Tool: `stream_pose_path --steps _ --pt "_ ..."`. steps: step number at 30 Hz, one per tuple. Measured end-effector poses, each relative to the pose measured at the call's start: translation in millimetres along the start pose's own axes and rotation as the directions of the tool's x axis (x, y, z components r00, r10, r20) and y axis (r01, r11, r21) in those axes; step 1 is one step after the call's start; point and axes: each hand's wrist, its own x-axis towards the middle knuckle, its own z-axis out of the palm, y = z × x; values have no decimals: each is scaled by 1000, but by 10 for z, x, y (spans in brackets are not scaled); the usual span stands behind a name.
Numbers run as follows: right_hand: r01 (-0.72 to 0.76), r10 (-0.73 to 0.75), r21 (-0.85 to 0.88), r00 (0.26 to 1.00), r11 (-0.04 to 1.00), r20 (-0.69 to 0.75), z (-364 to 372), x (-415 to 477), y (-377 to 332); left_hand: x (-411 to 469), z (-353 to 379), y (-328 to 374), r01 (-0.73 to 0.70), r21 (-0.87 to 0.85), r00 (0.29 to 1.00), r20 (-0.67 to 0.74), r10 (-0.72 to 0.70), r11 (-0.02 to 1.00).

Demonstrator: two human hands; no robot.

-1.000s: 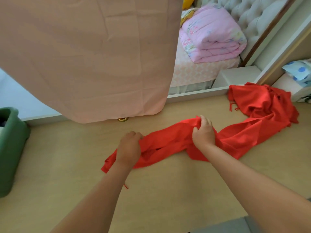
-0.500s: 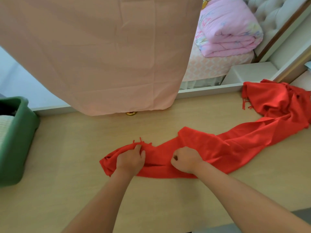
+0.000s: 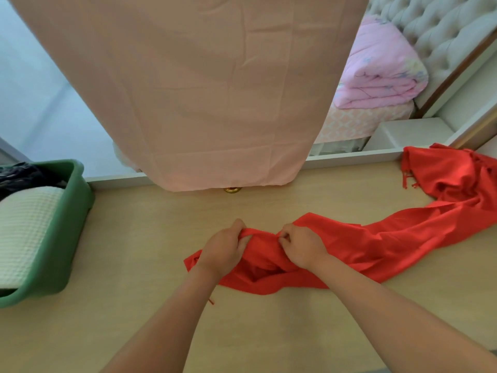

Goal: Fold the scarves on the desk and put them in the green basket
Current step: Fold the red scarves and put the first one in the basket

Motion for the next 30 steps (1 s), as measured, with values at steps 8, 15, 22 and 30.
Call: stream_pose_path --steps 8,15,22,30 --pt "-191 316 370 895 909 -314 -670 215 -96 440 -545 259 91 586 996 -36 -86 805" --pt "-224 408 439 827 870 -386 -845 296 56 510 -290 229 93 -89 942 -316 -117 992" --pt "92 -97 170 995 981 21 -109 243 269 313 253 -149 311 311 947 -20 -321 898" --pt "238 -166 -286 953 928 254 404 219 249 234 365 -423 434 408 892 -68 -447 803"
